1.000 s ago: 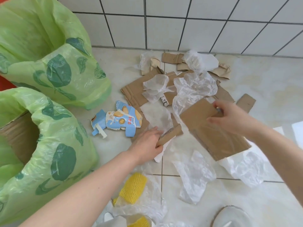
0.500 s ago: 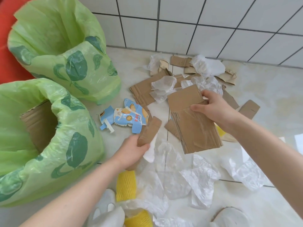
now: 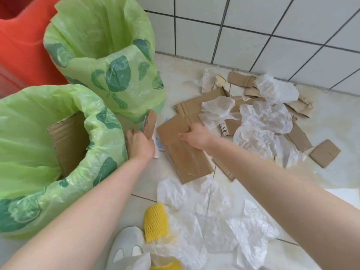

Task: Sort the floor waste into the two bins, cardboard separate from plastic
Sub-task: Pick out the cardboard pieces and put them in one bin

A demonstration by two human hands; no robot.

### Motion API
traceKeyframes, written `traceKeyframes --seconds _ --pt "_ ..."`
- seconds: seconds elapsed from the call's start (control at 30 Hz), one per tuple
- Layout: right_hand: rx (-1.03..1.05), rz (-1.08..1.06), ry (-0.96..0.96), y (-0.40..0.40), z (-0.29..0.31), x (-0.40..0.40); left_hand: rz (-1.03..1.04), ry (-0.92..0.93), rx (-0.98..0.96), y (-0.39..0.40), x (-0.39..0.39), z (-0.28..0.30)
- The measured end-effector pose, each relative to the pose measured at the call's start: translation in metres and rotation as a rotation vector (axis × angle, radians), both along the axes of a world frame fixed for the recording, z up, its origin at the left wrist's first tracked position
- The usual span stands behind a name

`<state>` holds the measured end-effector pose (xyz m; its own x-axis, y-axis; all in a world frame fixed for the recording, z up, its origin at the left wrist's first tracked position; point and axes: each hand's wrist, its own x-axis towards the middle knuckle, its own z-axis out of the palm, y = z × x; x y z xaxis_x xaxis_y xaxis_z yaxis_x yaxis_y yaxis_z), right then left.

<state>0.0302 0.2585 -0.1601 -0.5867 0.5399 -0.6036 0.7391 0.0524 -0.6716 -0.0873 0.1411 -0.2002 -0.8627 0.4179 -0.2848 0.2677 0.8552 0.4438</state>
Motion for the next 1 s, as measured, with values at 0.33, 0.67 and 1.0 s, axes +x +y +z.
traceKeyframes --seconds 0.33,0.67,1.0 --pt "0.14 0.083 -0.115 -0.014 -0.031 -0.01 0.213 -0.266 0.06 -0.006 0.007 -0.009" --pt "0.216 0.246 -0.22 -0.013 -0.031 -0.001 0.31 -0.433 0.077 -0.014 0.018 -0.009" --pt "0.008 0.106 0.035 -0.003 -0.009 0.005 0.404 -0.527 0.376 -0.017 0.03 0.003"
